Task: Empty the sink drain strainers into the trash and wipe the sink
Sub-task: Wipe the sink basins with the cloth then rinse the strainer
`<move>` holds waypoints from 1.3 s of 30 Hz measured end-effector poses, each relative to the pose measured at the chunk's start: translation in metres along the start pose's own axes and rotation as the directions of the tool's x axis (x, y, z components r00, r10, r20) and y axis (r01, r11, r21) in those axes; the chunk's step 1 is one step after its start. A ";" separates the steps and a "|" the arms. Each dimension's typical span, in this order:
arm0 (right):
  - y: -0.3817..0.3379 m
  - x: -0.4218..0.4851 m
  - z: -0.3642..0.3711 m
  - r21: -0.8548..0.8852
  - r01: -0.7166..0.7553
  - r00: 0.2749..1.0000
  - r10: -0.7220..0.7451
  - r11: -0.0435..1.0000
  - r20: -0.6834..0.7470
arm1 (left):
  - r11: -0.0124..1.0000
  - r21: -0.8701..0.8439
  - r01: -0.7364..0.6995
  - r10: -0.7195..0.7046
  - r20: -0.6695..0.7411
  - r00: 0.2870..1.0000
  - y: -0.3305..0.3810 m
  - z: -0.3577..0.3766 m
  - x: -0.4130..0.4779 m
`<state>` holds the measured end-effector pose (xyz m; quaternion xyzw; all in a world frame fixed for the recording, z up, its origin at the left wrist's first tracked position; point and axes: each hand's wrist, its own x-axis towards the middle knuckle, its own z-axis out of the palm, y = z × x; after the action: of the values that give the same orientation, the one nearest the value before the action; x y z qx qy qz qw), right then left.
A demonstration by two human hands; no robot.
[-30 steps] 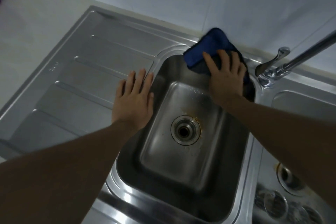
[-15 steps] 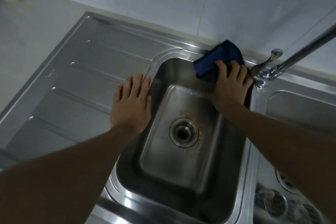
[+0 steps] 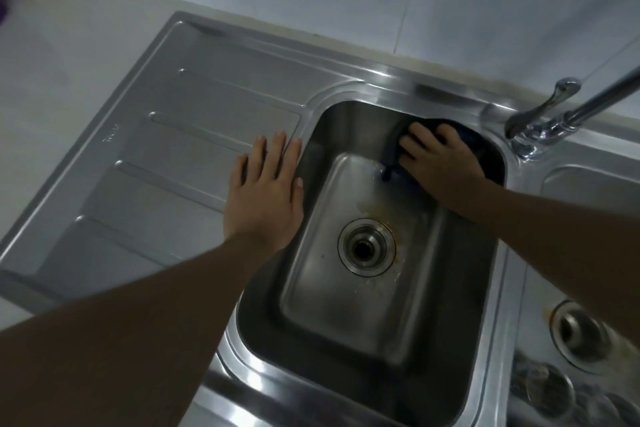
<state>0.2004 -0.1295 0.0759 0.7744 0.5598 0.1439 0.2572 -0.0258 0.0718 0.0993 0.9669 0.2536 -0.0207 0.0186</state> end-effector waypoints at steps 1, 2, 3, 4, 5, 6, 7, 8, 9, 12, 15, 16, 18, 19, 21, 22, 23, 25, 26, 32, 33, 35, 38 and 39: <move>0.000 -0.003 0.000 -0.003 -0.019 1.000 0.019 1.000 0.025 | 1.000 0.004 -0.001 0.001 -0.002 1.000 0.000 0.001 0.000; -0.003 0.001 -0.003 0.023 -0.043 0.998 0.041 0.999 0.045 | 1.000 0.010 -0.001 0.001 -0.003 1.000 0.000 0.001 0.000; -0.009 0.009 -0.007 0.069 -0.069 0.997 0.065 0.995 0.052 | 1.000 0.017 0.001 -0.001 -0.005 1.000 -0.001 0.001 0.000; -0.015 0.022 -0.015 0.114 -0.085 0.996 0.084 0.990 0.018 | 1.000 0.023 0.003 -0.003 -0.008 1.000 -0.001 0.001 0.000; -0.022 0.035 -0.024 0.144 -0.081 0.996 0.086 0.986 -0.029 | 1.000 0.028 0.004 -0.004 -0.010 1.000 -0.002 0.001 0.000; -0.026 0.048 -0.031 0.162 -0.068 0.994 0.081 0.985 -0.074 | 0.999 0.032 0.004 -0.004 -0.012 1.000 -0.002 0.001 0.000; -0.028 0.058 -0.036 0.163 -0.054 0.994 0.068 0.985 -0.085 | 0.999 0.034 0.002 -0.002 -0.014 1.000 -0.002 0.001 0.000; -0.026 0.061 -0.038 0.144 -0.038 0.996 0.049 0.989 -0.073 | 0.999 0.035 0.001 0.000 -0.015 1.000 -0.002 0.001 0.000; -0.022 0.059 -0.039 0.102 -0.025 0.998 0.031 0.994 -0.051 | 0.999 0.035 0.000 0.001 -0.016 1.000 -0.003 0.001 0.000; -0.008 0.024 -0.019 -0.005 -0.005 0.997 0.005 1.000 0.077 | 0.999 0.036 -0.008 0.008 -0.011 1.000 -0.002 0.001 0.000; 0.001 -0.010 -0.007 0.010 -0.014 0.972 0.011 1.000 0.233 | 1.000 0.027 -0.003 0.004 -0.016 1.000 0.000 0.000 0.001; 0.002 -0.013 -0.009 0.012 -0.023 0.958 0.019 1.000 0.285 | 1.000 0.024 -0.002 0.003 -0.017 1.000 0.000 0.000 0.001; -0.001 -0.015 -0.015 -0.003 -0.030 0.919 0.029 1.000 0.394 | 1.000 0.023 -0.003 0.003 -0.018 1.000 0.000 0.000 0.001; -0.003 -0.015 -0.018 -0.004 -0.042 0.889 0.039 0.999 0.457 | 1.000 0.025 -0.002 0.002 -0.016 1.000 0.000 0.000 0.000; -0.005 -0.014 -0.023 0.007 -0.077 0.810 0.058 0.997 0.584 | 1.000 0.024 0.001 -0.001 -0.013 1.000 -0.001 0.000 0.000; -0.004 -0.013 -0.026 0.018 -0.091 0.772 0.059 0.996 0.633 | 1.000 0.023 0.000 0.000 -0.012 1.000 -0.001 0.000 0.000; -0.003 -0.011 -0.028 0.027 -0.105 0.741 0.060 0.994 0.669 | 1.000 0.021 -0.002 0.002 -0.012 1.000 -0.001 0.000 0.000; -0.001 -0.007 -0.033 0.063 -0.148 0.708 0.062 0.987 0.703 | 1.000 0.018 -0.005 0.005 -0.012 1.000 -0.001 -0.001 0.000; 0.001 -0.005 -0.034 0.089 -0.178 0.705 0.064 0.980 0.706 | 1.000 0.016 -0.005 0.005 -0.012 1.000 -0.001 -0.001 0.000; 0.001 -0.009 -0.030 0.291 -0.179 0.971 0.122 0.940 0.204 | 1.000 0.014 0.000 0.000 -0.011 1.000 0.001 0.000 0.000; 0.003 -0.003 -0.032 0.324 -0.147 0.989 0.128 0.935 0.079 | 1.000 0.013 -0.001 0.001 -0.010 1.000 0.000 0.000 0.000; 0.007 0.016 -0.037 0.364 -0.116 0.978 0.170 0.924 -0.120 | 1.000 0.012 0.000 0.000 -0.006 1.000 0.000 -0.001 0.000; 0.012 0.035 -0.038 0.306 -0.070 0.975 0.130 0.950 -0.182 | 1.000 0.012 0.000 0.000 -0.007 1.000 -0.001 -0.001 -0.001; 0.012 0.033 -0.035 0.282 -0.050 0.987 0.089 0.958 -0.130 | 1.000 0.013 -0.001 0.001 -0.007 1.000 -0.001 -0.001 -0.001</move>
<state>0.2032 -0.0931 0.1091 0.8099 0.5636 0.1275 0.1005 -0.0265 0.0721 0.1009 0.9672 0.2531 -0.0189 0.0116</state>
